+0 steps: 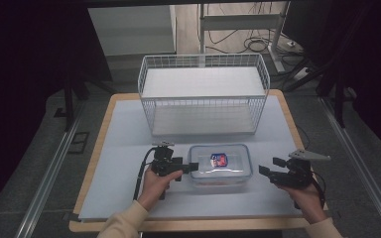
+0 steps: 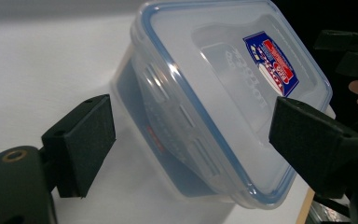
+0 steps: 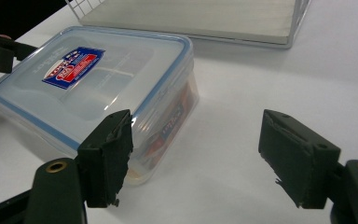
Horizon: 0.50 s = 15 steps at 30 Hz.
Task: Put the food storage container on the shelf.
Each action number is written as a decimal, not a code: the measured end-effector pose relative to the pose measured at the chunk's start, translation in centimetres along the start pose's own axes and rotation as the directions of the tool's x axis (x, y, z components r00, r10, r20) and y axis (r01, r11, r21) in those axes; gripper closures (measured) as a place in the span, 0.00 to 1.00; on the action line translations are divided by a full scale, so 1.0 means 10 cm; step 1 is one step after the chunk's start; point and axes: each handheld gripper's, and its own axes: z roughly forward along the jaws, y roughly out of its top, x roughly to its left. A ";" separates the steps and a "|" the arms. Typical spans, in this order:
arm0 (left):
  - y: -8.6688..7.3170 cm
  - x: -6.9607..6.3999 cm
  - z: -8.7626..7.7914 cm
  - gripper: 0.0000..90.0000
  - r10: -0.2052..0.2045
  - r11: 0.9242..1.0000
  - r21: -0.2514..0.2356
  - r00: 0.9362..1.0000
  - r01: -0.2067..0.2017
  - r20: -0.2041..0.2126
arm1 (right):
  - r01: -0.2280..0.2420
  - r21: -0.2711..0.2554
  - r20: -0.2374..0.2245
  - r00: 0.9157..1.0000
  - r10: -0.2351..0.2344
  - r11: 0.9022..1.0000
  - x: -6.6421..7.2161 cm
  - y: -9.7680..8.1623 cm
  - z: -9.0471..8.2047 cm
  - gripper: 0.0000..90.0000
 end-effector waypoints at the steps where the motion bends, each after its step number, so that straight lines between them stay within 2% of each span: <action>1: 0.00 -0.01 0.02 0.16 -0.002 1.000 0.005 1.000 0.002 0.006 | 0.000 0.000 0.000 1.000 0.000 1.000 0.00 0.00 0.00 0.29; 5: -0.03 -0.01 0.05 0.17 -0.014 1.000 0.014 1.000 0.013 0.020 | 0.001 0.003 -0.001 1.000 -0.001 1.000 0.00 0.00 0.00 0.28; 11: -0.06 0.01 0.11 0.17 -0.058 0.998 0.037 0.996 0.056 0.074 | -0.011 0.014 -0.007 1.000 0.011 1.000 0.01 0.03 0.03 0.22; 15: -0.06 0.01 0.14 0.17 -0.060 0.997 0.053 0.994 0.056 0.088 | -0.025 0.029 -0.044 0.999 0.026 0.999 0.04 0.16 0.08 0.19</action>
